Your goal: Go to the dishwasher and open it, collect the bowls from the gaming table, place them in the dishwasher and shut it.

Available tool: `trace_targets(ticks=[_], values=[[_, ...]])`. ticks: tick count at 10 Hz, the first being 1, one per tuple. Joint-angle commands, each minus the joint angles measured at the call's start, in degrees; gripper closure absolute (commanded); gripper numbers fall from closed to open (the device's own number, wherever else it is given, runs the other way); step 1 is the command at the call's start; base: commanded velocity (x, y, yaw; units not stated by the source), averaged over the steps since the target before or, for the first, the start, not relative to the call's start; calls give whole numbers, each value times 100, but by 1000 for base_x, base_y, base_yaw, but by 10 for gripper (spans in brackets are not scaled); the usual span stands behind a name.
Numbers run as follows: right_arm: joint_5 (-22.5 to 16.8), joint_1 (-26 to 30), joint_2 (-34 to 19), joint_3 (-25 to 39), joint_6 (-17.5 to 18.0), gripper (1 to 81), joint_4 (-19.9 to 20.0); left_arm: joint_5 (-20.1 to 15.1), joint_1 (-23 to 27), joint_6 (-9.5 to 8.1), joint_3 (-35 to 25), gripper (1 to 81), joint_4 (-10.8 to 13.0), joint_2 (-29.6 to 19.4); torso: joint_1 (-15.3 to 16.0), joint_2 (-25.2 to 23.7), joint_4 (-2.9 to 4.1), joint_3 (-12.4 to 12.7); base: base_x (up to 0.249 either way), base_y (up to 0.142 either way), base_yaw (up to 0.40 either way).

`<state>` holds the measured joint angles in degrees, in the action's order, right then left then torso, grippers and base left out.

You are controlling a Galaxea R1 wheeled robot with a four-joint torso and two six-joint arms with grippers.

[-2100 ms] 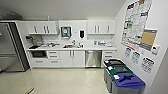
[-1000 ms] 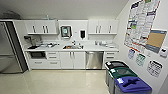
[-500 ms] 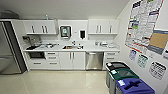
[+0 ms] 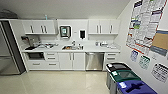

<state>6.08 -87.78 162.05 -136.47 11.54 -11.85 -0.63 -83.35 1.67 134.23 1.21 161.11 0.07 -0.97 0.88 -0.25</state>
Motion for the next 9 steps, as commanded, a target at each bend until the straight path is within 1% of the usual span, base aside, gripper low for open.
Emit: trace_targets(ticks=[1,4,6,9], values=[[-213,257,-56,52,6,10,60,-288,323,9,-63,10,-77,-70,0,0,0,0,93,0,0],[-221,274,-47,52,-29,10,25,-288,323,0,-63,10,-86,-70,0,2,0,0,93,0,0],[-222,292,-21,51,-47,10,7,-288,314,0,-63,10,-165,-96,0,0,0,0,93,0,0],[-239,318,-21,43,-47,10,-2,-288,314,0,-63,10,-165,-96,0,0,0,0,93,0,0]])
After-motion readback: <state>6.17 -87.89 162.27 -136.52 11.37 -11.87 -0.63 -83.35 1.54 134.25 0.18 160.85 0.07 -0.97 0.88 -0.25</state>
